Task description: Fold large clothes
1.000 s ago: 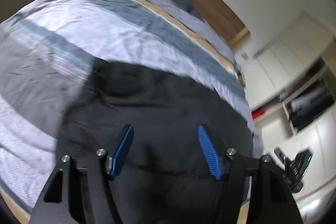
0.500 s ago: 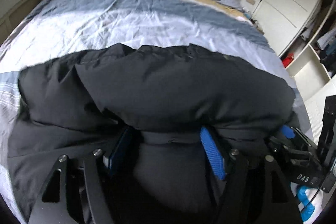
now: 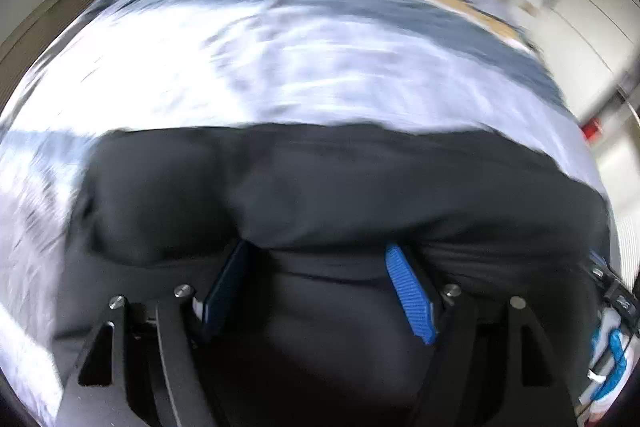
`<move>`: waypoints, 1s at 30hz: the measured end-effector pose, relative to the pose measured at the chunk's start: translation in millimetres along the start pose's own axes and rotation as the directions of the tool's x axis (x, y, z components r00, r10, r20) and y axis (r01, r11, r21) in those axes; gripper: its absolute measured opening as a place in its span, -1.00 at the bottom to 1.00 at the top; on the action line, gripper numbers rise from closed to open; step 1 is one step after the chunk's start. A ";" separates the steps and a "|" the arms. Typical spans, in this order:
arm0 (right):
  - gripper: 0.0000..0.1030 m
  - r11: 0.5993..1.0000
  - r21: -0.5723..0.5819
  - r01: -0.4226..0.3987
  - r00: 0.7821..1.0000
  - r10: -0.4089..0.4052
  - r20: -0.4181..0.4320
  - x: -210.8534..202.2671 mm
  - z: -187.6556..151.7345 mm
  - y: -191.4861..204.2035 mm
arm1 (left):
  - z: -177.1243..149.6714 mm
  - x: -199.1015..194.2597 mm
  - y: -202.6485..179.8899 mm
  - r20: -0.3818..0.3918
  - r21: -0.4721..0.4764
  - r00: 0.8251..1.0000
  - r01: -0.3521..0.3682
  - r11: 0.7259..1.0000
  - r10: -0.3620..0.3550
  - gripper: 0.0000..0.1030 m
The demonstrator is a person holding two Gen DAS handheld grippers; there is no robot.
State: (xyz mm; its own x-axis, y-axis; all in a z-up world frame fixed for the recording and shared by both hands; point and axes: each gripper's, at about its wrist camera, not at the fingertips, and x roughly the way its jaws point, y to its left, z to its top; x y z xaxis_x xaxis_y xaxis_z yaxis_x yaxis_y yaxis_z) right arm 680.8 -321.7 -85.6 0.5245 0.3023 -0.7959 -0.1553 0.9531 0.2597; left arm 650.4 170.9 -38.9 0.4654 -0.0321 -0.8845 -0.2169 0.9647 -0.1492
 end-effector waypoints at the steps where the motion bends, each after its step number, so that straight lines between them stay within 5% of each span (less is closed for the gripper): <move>1: 0.86 0.999 0.046 -0.002 1.000 0.002 -0.002 -0.4 0.6 -18.6 | 3.9 2.1 14.5 -0.013 -0.042 1.000 -0.016 0.999 0.016 0.38; 7: 0.85 0.973 0.170 0.157 0.987 -0.158 -0.006 -17.1 -5.2 -80.6 | -2.9 -25.3 64.1 0.045 -0.132 0.987 -0.148 0.980 0.155 0.37; 9: 0.85 0.974 0.159 0.160 0.985 -0.167 0.037 -32.9 -9.5 -79.0 | -15.7 -47.1 62.8 0.114 -0.105 0.983 -0.132 0.986 0.144 0.35; 12: 0.85 0.989 0.099 0.109 0.985 -0.120 0.120 -62.3 -20.0 -53.0 | -44.2 -80.4 47.3 0.203 -0.061 0.979 -0.012 0.998 0.024 0.36; 16: 0.85 1.000 -0.010 0.020 0.984 -0.018 0.175 -83.6 -41.2 3.9 | -78.6 -81.8 24.5 0.191 -0.023 0.977 0.096 0.995 -0.090 0.36; 22: 0.86 0.998 -0.063 -0.023 0.994 0.029 0.104 -65.3 -83.6 18.4 | -119.5 -64.4 30.5 0.182 -0.028 0.982 0.058 0.998 -0.052 0.38; 26: 0.86 0.998 -0.010 0.054 0.994 -0.053 0.091 -70.0 -95.3 -13.0 | -136.1 -74.9 45.6 0.189 -0.062 0.982 0.019 0.998 -0.007 0.38; 30: 0.85 0.988 0.012 0.154 0.983 -0.154 0.103 -90.7 -102.6 -27.8 | -158.1 -103.2 37.4 0.263 -0.025 0.965 -0.008 1.000 0.014 0.37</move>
State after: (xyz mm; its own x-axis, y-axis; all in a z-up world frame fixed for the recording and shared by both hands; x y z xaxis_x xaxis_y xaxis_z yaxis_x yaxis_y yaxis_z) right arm 551.7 -374.4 -76.7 0.6253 0.1487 -0.7661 -0.0627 0.9881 0.1407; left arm 458.6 169.0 -23.1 0.6720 0.0511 -0.7388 -0.2414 0.9582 -0.1534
